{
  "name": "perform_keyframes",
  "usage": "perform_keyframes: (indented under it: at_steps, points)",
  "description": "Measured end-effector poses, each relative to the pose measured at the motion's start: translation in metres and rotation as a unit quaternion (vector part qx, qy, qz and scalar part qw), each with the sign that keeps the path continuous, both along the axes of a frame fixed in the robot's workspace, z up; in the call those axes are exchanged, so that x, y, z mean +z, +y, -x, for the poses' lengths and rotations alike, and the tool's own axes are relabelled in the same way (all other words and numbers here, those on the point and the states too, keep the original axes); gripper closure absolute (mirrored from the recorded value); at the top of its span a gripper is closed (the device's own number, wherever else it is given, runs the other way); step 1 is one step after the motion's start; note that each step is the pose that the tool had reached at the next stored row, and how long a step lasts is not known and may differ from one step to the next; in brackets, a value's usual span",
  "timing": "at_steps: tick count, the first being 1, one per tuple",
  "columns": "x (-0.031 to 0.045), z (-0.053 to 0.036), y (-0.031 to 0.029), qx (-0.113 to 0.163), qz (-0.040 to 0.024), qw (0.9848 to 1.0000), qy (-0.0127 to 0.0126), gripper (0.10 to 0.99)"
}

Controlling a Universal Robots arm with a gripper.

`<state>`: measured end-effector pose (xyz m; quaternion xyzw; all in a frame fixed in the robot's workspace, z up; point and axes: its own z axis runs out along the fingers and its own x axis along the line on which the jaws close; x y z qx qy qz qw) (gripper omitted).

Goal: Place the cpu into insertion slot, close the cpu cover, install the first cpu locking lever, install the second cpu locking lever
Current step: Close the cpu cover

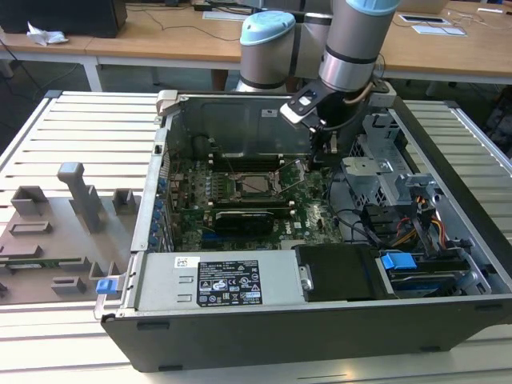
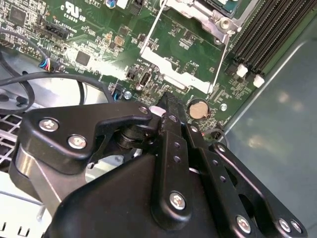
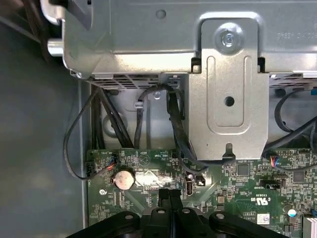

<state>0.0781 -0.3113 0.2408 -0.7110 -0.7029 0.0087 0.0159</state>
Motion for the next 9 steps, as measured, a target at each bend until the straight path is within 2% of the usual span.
perform_keyframes:
  at_steps: [5,9]
  points:
    - [-0.0023,0.0042,0.0000,0.000,0.0000,1.0000,0.0000,0.980]
    - [-0.0027,0.0150,0.0000,0.000,0.0000,1.0000,0.0000,0.980]
